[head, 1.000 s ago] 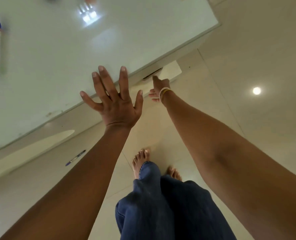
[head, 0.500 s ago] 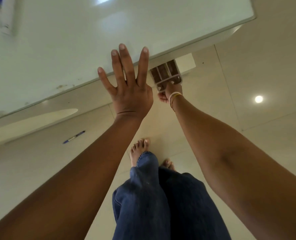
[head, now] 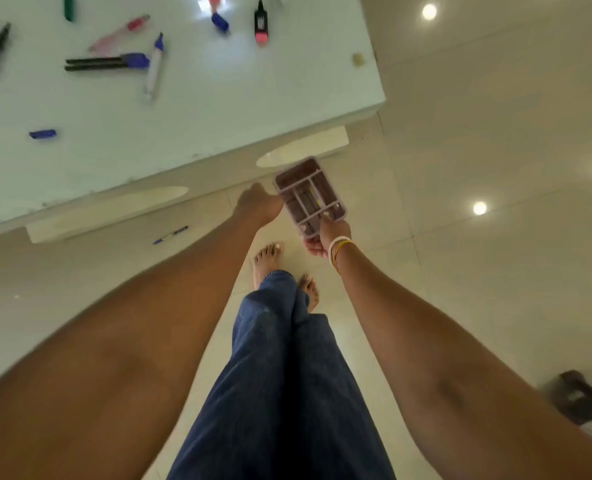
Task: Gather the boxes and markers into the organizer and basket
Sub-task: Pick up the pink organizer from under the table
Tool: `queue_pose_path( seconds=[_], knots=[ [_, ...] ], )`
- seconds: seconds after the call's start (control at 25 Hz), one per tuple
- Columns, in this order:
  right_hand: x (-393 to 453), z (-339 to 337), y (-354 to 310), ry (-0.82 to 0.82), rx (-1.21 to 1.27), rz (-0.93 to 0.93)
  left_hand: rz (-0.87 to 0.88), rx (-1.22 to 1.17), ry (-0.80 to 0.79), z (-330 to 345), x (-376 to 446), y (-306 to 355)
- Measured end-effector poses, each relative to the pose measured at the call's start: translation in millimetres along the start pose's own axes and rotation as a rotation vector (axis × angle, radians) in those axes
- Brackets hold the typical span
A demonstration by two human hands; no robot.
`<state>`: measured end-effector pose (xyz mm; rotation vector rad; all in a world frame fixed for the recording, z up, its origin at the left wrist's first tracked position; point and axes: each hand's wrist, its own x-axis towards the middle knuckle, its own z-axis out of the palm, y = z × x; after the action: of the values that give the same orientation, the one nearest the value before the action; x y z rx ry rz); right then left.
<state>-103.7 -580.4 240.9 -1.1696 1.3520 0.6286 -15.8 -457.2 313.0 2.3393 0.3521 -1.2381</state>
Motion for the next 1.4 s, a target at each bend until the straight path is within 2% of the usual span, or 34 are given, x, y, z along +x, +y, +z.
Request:
queue_pose_path(
  seconds=[0.08, 0.16, 0.28, 0.4, 0.52, 0.76, 0.92, 1.08, 1.2, 1.4],
  knots=[
    [-45.6, -6.0, -1.4, -0.033, -0.038, -0.010, -0.122, -0.291, -0.104, -11.1, -39.1, -1.2],
    [-80.7, -7.6, -7.2, -0.070, -0.080, -0.036, -0.137, -0.382, -0.147, -21.8, -66.1, -6.4],
    [-115.6, 0.9, -21.8, -0.106, -0.106, -0.053, -0.088, -0.323, -0.105, -38.4, -84.9, -11.7],
    [-129.1, 23.7, -40.4, -0.128, -0.106, -0.054, -0.098, -0.375, -0.097, -58.9, -79.0, -17.0],
    [-127.3, 54.8, -64.3, -0.122, -0.080, -0.039, -0.090, -0.412, -0.085, -81.5, -57.5, -23.4],
    [-109.8, 131.2, -135.2, -0.124, -0.155, -0.019, -0.101, -0.330, -0.051, -151.7, 6.2, -50.7],
    [-92.8, 161.9, -194.3, -0.118, -0.328, -0.050, -0.131, -0.295, -0.030, -189.9, 44.4, -68.1],
    [-66.1, 173.1, -245.6, -0.052, -0.655, -0.111, -0.166, -0.311, -0.013, -211.2, 72.3, -71.0],
    [-57.4, 168.7, -270.4, -0.037, -0.859, -0.132, -0.179, -0.315, -0.029, -214.9, 81.9, -64.7],
    [-60.4, 158.3, -292.9, -0.053, -1.010, -0.201, -0.158, -0.300, -0.001, -223.1, 83.1, -33.7]
  ],
)
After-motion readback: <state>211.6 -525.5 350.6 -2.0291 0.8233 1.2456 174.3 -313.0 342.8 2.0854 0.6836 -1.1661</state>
